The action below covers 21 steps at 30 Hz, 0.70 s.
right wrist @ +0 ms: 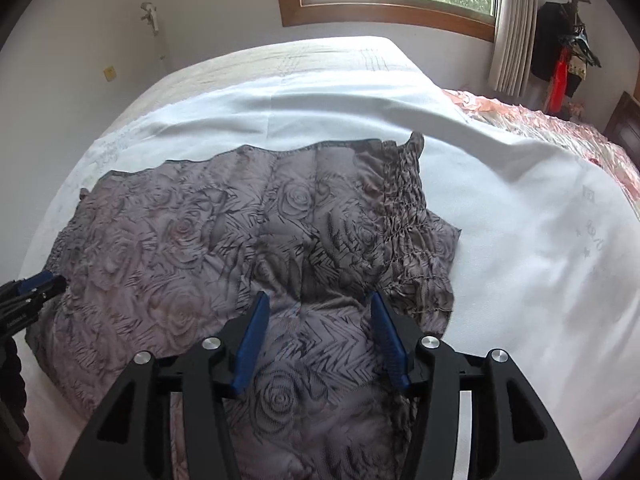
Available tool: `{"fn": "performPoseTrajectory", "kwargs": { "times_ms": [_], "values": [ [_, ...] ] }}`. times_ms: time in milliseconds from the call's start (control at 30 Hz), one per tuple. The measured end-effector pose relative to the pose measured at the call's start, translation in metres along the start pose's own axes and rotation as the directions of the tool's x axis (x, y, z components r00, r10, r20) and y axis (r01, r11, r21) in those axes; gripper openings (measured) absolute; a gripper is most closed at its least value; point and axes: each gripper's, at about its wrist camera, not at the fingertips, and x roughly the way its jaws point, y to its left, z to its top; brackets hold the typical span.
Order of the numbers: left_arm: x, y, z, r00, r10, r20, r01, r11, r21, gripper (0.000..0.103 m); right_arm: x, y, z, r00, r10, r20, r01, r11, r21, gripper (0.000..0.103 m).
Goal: Fold large clothes
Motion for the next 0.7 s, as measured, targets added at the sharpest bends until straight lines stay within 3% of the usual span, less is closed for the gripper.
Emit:
{"fn": "performPoseTrajectory", "kwargs": {
  "times_ms": [267, 400, 700],
  "values": [
    [-0.025, 0.011, -0.003, 0.998, 0.044, 0.037, -0.044, 0.999, 0.005, 0.057, -0.026, -0.01, 0.001, 0.999, 0.011, 0.037, -0.012, 0.999, 0.031, 0.058],
    [-0.037, 0.014, -0.004, 0.997, 0.053, 0.053, -0.054, 0.999, 0.01, 0.06, -0.036, -0.024, 0.005, 0.999, 0.006, 0.052, -0.009, 0.998, 0.065, 0.072],
    [-0.031, 0.039, 0.003, 0.996, 0.08, 0.029, -0.08, 0.997, 0.001, 0.073, -0.04, -0.059, 0.011, 1.0, -0.009, 0.008, 0.008, 0.997, 0.078, 0.085]
  ]
}}
